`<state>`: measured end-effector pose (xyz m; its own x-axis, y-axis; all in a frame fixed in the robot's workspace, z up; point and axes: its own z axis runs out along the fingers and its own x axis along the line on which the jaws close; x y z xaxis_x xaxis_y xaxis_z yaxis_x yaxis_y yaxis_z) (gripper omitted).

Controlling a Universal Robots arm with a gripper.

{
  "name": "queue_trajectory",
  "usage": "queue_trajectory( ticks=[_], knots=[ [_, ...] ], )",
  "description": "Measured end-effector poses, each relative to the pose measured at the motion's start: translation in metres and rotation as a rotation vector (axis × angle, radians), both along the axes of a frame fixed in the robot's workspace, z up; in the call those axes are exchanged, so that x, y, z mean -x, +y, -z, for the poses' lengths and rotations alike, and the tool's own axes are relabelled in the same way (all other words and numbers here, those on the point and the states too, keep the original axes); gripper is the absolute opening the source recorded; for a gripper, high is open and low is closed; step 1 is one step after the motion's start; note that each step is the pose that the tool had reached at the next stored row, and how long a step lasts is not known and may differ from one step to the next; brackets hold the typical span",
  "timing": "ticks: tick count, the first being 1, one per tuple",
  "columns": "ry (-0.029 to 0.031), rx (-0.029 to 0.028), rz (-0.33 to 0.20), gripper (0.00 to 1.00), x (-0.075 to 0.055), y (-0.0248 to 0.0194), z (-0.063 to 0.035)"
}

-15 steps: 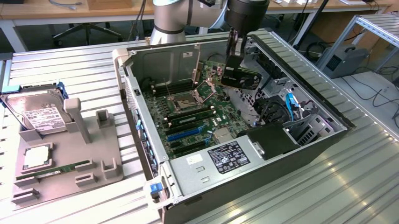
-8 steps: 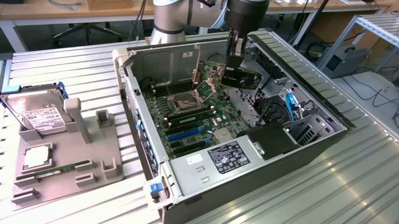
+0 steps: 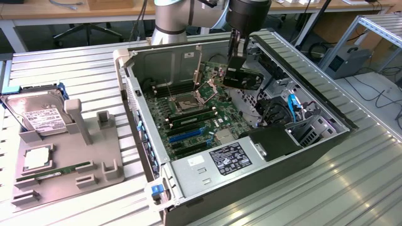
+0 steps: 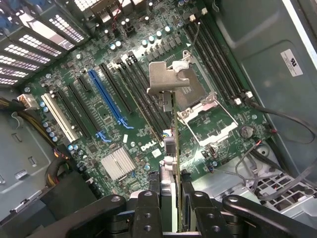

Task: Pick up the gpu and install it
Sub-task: 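Insert the gpu into the slot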

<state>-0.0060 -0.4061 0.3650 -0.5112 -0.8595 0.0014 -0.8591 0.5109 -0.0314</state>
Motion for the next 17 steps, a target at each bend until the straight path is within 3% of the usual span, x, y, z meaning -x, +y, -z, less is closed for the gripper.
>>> queue_trajectory(
  ticks=[17],
  knots=[
    [0.0000, 0.0041, -0.026, 0.27, 0.0000, 0.0000, 0.0005]
  ],
)
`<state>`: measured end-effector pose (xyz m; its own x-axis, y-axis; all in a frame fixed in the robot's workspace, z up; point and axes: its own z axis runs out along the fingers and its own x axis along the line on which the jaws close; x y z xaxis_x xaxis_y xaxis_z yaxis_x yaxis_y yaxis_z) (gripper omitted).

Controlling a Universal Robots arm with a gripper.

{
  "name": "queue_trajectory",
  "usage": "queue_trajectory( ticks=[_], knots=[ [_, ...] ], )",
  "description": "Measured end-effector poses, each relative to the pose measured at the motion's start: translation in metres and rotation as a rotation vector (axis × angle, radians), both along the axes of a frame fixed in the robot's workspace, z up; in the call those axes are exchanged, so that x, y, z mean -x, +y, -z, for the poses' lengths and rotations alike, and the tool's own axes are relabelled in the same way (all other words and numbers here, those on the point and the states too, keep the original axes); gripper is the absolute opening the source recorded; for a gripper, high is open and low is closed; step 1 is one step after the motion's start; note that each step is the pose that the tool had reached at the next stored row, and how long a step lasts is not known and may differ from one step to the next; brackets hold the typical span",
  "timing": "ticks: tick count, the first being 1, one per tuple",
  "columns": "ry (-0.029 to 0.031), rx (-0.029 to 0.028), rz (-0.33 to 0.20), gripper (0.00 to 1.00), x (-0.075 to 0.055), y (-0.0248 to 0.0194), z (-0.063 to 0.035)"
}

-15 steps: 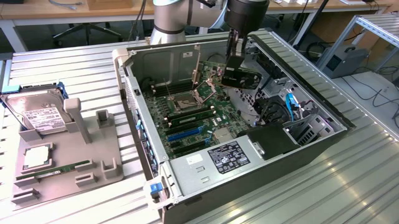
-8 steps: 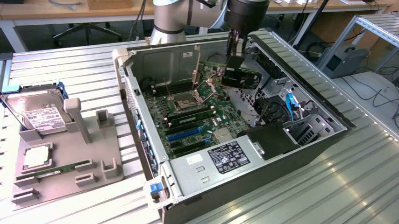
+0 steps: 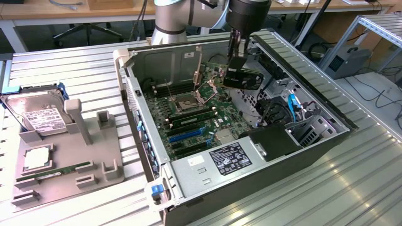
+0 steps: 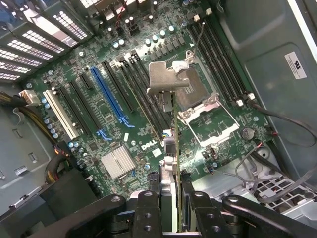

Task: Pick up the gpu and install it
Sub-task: 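Insert the gpu into the slot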

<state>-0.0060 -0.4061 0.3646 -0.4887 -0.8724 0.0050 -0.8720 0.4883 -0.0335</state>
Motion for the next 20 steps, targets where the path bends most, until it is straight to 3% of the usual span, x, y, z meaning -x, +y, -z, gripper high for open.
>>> queue_trajectory(
  ticks=[20],
  knots=[
    [0.0000, 0.0064, -0.036, 0.27, 0.0000, 0.0000, 0.0007]
  ],
)
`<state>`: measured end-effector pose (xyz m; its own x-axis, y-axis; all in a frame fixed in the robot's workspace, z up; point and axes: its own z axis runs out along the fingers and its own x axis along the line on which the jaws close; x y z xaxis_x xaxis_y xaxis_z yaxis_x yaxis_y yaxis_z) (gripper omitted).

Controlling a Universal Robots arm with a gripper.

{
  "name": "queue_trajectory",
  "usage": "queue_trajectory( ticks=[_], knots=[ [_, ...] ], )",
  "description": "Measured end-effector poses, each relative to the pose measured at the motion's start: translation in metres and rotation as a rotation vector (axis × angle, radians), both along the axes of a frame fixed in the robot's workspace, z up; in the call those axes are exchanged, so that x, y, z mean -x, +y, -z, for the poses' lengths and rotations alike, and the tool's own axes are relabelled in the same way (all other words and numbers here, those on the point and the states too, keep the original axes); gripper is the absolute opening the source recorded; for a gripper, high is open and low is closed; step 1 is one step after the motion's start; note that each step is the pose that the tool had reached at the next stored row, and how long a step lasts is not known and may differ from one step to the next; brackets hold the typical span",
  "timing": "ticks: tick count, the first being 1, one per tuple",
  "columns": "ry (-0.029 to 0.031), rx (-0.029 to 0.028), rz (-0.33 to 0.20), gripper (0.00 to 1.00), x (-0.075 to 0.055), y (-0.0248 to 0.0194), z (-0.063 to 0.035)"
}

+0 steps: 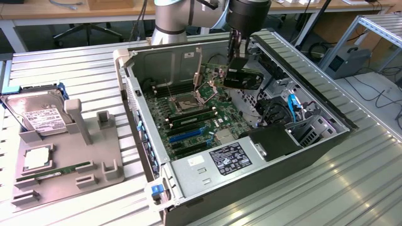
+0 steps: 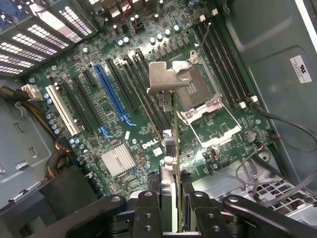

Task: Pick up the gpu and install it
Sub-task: 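Insert the gpu into the slot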

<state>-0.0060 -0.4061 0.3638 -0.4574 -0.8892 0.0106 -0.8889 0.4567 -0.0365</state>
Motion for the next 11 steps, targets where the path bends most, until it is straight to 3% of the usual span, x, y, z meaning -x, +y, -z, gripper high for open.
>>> queue_trajectory(
  ticks=[11],
  knots=[
    [0.0000, 0.0030, -0.016, 0.27, 0.0000, 0.0000, 0.0004]
  ],
)
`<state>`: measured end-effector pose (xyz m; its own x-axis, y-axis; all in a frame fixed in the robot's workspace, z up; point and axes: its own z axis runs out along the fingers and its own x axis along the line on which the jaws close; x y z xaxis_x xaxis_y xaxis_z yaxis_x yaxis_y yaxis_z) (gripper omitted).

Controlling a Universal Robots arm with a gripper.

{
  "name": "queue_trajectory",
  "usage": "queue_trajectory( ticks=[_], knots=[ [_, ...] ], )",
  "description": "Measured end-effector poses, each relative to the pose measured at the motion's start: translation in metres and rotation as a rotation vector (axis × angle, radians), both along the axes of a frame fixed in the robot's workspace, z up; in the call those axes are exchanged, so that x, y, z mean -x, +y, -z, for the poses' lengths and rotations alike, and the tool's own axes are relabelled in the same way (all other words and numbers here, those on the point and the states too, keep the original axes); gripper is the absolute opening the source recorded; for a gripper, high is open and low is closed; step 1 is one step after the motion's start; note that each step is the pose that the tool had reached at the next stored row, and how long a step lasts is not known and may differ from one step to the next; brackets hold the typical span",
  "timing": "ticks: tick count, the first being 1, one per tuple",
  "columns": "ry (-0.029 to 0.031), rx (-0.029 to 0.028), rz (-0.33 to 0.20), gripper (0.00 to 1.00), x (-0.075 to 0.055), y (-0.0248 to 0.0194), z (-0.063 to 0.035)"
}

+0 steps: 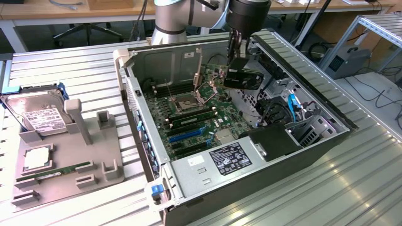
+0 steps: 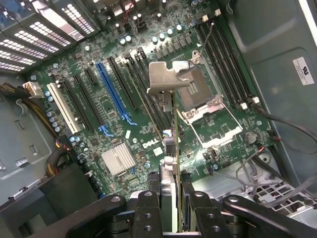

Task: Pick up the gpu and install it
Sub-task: 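Insert the gpu into the slot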

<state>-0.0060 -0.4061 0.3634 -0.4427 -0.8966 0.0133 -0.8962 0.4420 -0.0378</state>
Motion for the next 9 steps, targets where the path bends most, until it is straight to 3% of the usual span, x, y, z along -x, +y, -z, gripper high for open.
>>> queue_trajectory(
  ticks=[9],
  knots=[
    [0.0000, 0.0022, -0.014, 0.27, 0.0000, 0.0000, 0.0003]
  ],
)
